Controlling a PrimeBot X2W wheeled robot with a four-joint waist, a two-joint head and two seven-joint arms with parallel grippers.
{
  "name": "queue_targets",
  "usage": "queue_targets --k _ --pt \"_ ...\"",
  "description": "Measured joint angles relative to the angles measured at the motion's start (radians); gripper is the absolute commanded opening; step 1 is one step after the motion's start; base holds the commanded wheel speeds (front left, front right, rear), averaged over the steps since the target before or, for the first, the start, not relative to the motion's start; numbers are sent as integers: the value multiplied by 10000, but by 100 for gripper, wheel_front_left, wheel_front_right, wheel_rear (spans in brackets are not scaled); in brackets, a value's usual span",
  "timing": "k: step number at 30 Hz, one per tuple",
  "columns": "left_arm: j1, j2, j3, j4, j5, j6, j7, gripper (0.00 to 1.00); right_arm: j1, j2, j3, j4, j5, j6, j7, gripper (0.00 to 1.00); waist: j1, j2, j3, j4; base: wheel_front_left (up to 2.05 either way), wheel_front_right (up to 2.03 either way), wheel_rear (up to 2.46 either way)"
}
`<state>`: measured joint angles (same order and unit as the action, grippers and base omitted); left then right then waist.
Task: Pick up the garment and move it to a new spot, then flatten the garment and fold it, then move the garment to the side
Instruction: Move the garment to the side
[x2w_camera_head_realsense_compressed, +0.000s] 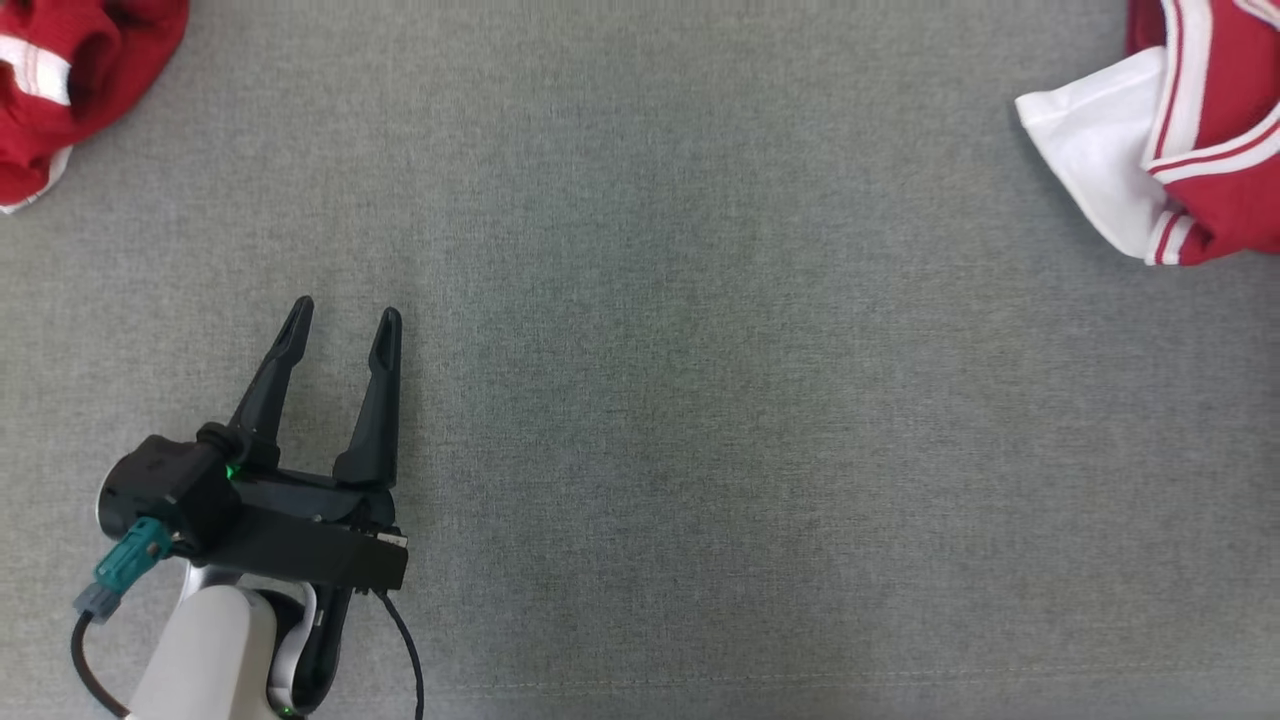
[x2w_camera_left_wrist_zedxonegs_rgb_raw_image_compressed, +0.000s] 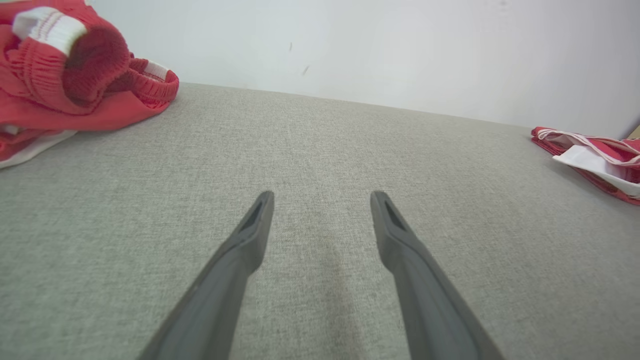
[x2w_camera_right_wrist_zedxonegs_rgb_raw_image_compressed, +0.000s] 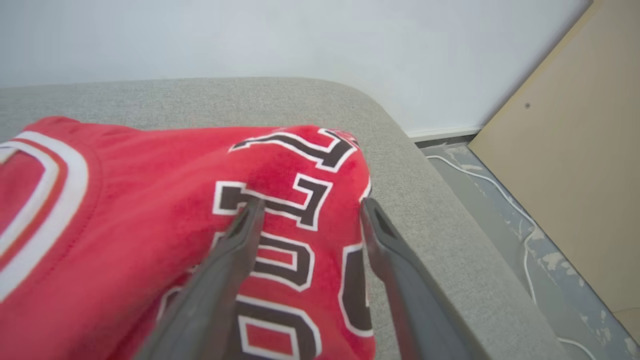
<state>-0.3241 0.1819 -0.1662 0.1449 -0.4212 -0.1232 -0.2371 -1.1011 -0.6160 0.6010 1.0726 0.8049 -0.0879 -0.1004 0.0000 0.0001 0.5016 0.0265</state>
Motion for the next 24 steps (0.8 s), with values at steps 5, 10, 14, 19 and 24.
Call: queue_targets --k 5,10,14,19,24 --pt "-1 -77 -2 349 -73 0 -31 100 -4 132 326 182 -441 -90 -347 100 0 0 -509 -110 0 0 0" --pt "41 -102 27 658 -107 0 -58 100 16 215 485 274 -637 -102 -817 100 -1 -1 -1122 -266 0 0 0" --pt "231 -155 81 826 -163 0 -79 100 241 431 591 -217 -663 268 -1300 100 -1 -1 -1799 -445 0 0 0" --pt "570 -180 221 1053 -194 0 -123 100 1048 690 635 -746 -662 702 -1478 100 -2 -1 -2511 -625 0 0 0" --pt "885 -249 259 1198 -199 0 -125 100 1943 683 571 -1386 -629 1035 -1492 100 -2 -1 -3246 -780 0 0 0"
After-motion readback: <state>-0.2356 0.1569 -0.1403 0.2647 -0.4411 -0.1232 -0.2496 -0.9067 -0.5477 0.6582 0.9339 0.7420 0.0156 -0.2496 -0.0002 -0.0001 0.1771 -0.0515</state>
